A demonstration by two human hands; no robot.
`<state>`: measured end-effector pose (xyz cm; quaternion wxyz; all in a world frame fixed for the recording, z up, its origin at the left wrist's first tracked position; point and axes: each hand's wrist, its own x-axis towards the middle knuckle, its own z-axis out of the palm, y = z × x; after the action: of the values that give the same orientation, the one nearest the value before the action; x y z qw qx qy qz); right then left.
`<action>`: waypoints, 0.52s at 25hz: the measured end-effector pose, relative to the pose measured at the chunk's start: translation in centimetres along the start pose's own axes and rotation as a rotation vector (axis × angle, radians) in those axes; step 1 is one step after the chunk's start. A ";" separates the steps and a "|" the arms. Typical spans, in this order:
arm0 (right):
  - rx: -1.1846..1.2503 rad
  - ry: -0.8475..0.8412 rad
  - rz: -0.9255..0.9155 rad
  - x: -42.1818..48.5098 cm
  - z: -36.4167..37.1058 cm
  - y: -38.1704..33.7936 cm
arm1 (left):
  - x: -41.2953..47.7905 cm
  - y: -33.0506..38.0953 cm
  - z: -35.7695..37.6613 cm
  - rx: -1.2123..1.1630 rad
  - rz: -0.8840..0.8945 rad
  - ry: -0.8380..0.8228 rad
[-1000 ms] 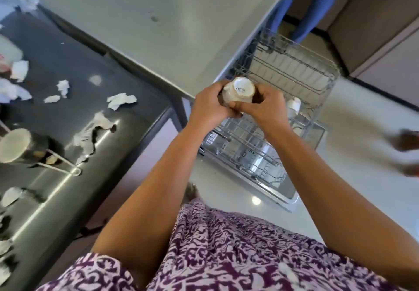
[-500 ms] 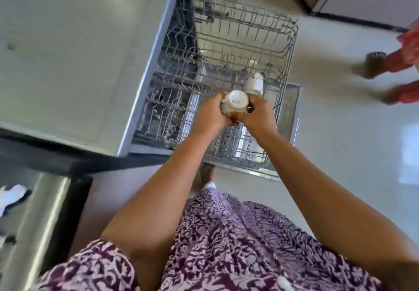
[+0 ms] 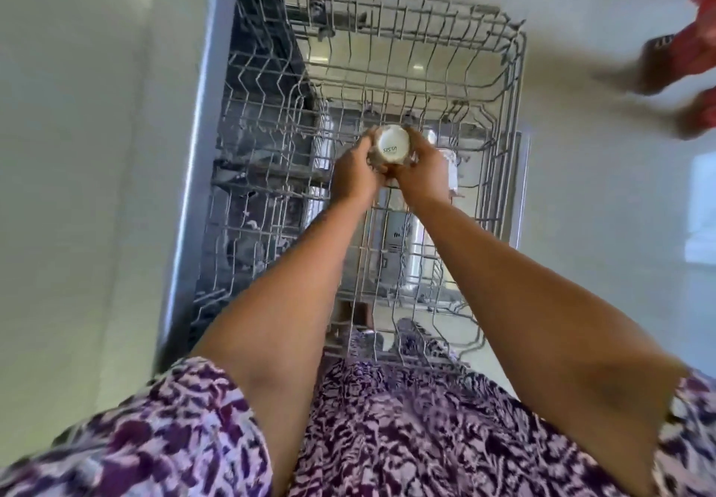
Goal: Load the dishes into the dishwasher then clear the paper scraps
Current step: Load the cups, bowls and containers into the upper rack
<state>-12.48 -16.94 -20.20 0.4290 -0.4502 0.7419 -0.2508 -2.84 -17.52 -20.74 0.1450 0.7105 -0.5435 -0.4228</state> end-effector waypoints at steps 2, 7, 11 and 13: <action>-0.028 0.008 0.019 1.0 0.7 0.5 | 1.1 -0.7 0.8 0.017 -0.025 -0.022; -0.097 0.011 0.045 1.7 2.1 1.8 | 2.2 -2.3 2.4 -0.043 -0.061 -0.051; -0.144 0.037 -0.017 1.4 2.6 2.2 | 2.0 -2.9 3.0 -0.028 -0.023 0.031; -0.247 0.017 -0.063 0.9 2.6 2.4 | 1.7 -2.7 3.1 -0.042 -0.021 0.083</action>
<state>-11.52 -16.62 -23.70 0.3559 -0.5203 0.7564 -0.1748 -3.35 -17.23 -25.20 0.1779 0.7298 -0.5207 -0.4058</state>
